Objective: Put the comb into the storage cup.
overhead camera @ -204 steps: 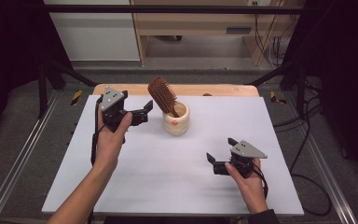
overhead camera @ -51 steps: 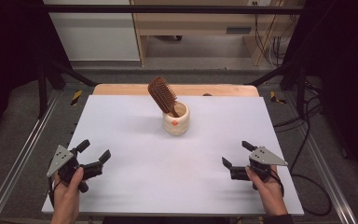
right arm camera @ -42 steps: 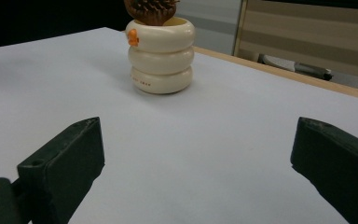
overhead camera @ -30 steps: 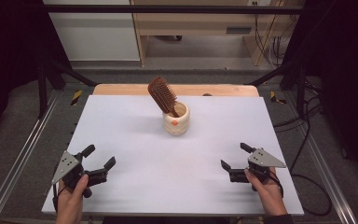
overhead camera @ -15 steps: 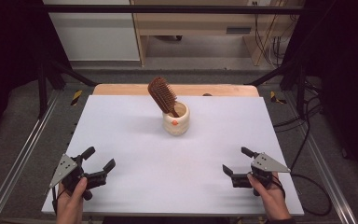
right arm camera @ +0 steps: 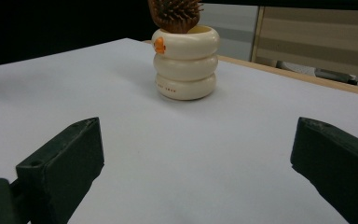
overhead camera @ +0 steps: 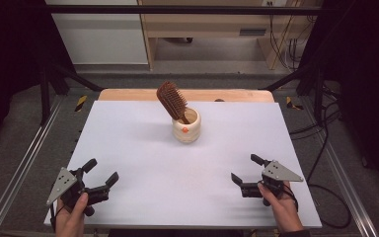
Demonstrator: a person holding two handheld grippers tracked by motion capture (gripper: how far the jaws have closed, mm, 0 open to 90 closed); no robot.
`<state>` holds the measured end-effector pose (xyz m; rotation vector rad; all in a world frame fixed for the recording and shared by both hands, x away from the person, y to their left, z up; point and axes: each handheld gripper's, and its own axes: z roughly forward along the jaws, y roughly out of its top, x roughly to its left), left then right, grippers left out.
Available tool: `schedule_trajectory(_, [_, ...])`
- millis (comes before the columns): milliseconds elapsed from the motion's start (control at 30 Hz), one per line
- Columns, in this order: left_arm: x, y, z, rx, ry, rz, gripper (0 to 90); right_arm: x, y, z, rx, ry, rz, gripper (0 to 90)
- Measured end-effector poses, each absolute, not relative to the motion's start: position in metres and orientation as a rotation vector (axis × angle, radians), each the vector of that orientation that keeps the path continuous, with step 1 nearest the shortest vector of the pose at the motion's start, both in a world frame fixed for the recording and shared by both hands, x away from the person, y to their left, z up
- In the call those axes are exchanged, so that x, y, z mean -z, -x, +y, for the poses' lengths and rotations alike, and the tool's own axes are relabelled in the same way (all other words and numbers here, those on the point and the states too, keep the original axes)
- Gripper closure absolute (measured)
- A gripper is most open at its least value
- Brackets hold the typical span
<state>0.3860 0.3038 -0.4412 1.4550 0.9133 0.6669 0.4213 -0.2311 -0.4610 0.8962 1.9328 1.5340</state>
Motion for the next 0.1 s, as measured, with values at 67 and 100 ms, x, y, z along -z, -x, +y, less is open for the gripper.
schedule_trajectory(67, [0.4406, -0.3859, 0.3060, -0.675, -1.439, 0.924, 3.8, 0.4600, -0.4219, -0.2302, -1.547, -0.903, 1.919, 3.3])
schedule_trajectory(100, [0.4404, -0.3859, 0.3069, -0.674, -1.432, 0.926, 3.9, 0.4595, -0.4221, -0.2296, -1.547, -0.906, 1.915, 3.4])
